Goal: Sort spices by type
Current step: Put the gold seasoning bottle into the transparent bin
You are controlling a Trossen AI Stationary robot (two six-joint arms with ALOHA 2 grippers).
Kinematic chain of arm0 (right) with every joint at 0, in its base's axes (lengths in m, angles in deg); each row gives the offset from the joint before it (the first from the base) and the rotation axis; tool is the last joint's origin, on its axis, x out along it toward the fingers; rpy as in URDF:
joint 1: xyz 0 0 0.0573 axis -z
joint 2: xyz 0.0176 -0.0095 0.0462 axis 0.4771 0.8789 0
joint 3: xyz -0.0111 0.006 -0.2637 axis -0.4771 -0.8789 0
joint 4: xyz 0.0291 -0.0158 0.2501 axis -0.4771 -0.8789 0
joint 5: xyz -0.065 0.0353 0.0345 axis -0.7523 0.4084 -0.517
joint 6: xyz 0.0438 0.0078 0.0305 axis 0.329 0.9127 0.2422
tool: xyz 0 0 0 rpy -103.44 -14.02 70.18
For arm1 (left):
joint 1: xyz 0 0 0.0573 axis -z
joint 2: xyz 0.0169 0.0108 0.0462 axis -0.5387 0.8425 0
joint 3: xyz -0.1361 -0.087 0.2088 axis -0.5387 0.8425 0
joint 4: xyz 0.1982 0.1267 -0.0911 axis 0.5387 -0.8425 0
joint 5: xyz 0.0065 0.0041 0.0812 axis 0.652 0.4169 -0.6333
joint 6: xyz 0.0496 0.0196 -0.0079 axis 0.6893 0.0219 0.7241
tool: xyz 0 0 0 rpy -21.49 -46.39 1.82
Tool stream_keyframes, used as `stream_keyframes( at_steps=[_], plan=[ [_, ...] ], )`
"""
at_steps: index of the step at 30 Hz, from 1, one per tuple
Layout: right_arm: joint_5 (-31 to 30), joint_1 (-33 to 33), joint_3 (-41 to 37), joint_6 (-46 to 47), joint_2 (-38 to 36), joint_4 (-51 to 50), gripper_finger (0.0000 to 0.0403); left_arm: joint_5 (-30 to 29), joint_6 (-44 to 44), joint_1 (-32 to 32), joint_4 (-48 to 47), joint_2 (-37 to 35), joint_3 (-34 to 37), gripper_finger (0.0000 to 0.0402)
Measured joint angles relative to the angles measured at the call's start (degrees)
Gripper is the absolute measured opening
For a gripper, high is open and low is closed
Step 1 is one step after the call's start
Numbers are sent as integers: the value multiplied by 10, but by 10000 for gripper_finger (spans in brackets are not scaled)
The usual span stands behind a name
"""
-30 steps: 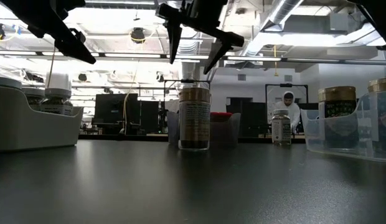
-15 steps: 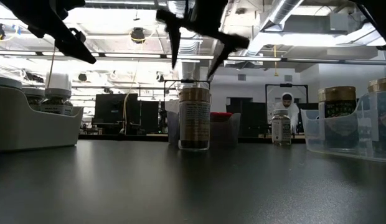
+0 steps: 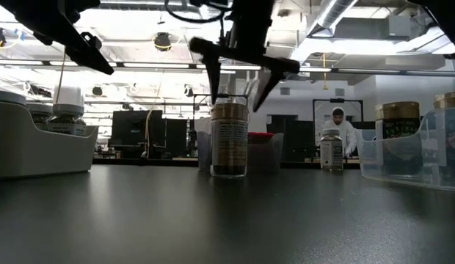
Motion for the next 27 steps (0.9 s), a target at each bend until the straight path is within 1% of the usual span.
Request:
stream_keyframes(
  at_steps=[6, 9, 14, 21, 27],
  plan=[
    [0, 3, 1, -3, 0, 3, 378, 0, 0, 0, -8, 0, 0, 384],
    [3, 4, 2, -5, 13, 11, 378, -1, 0, 0, -8, 0, 0, 384],
    [38, 4, 0, -7, 43, 14, 378, -1, 0, 0, -12, 0, 0, 384],
    [37, 5, 1, 1, 54, 10, 376, -1, -1, 0, -27, 0, 0, 384],
    [37, 4, 1, 58, 52, 4, 362, -1, -3, 0, -34, 0, 0, 384]
  ],
)
